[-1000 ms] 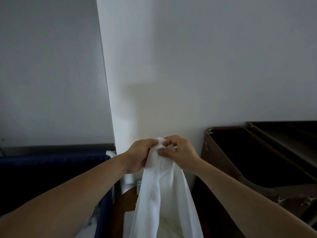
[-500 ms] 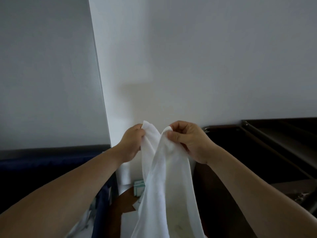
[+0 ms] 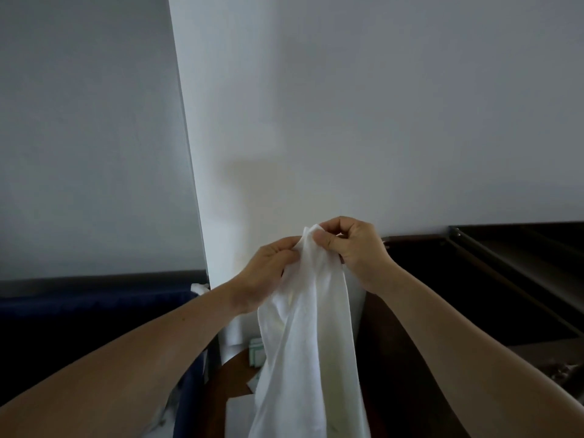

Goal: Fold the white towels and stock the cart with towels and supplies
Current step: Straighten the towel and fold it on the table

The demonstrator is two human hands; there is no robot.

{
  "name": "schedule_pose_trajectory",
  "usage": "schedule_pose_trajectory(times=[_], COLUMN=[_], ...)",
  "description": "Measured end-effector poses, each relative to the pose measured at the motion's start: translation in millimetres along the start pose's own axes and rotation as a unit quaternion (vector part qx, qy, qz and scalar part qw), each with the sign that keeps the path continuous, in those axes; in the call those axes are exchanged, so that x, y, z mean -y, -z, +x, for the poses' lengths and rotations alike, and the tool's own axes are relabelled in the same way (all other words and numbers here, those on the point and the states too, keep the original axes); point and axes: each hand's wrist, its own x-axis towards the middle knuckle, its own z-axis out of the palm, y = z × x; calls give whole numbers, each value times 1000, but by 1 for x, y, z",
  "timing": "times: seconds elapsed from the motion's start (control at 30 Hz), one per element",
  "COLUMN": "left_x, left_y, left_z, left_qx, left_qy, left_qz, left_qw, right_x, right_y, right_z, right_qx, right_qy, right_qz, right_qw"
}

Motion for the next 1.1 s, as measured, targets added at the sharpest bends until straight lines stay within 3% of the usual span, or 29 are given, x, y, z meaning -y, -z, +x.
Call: schedule_pose_trajectory(times=[0.4, 0.53, 0.67, 0.77, 0.87, 0.97, 1.1], left_x=[6, 13, 19, 28, 27, 22, 21], left_y=[-9, -4, 14, 26, 15, -2, 0], left_z=[-6, 1, 6, 6, 3, -1, -1], left_qx=[18, -7, -26, -30, -17, -34, -84], left_qy=[-32, -20, -49, -63, -73, -124, -171], left_qz=[57, 137, 271, 293, 233, 142, 82], left_qw=[998, 990, 961, 953, 970, 982, 978], right_x=[-1, -6, 10, 53, 81, 78, 78], right_y=[13, 11, 19, 35, 37, 25, 28], right_z=[1, 4, 14, 28, 37, 39, 44], right_qx=[125, 22, -74, -143, -125, -20, -79], right_qy=[7, 65, 73, 162, 202, 129, 139], right_qz=[-105, -155, 19, 86, 47, -108, -63], right_qw=[987, 985, 994, 973, 970, 986, 985])
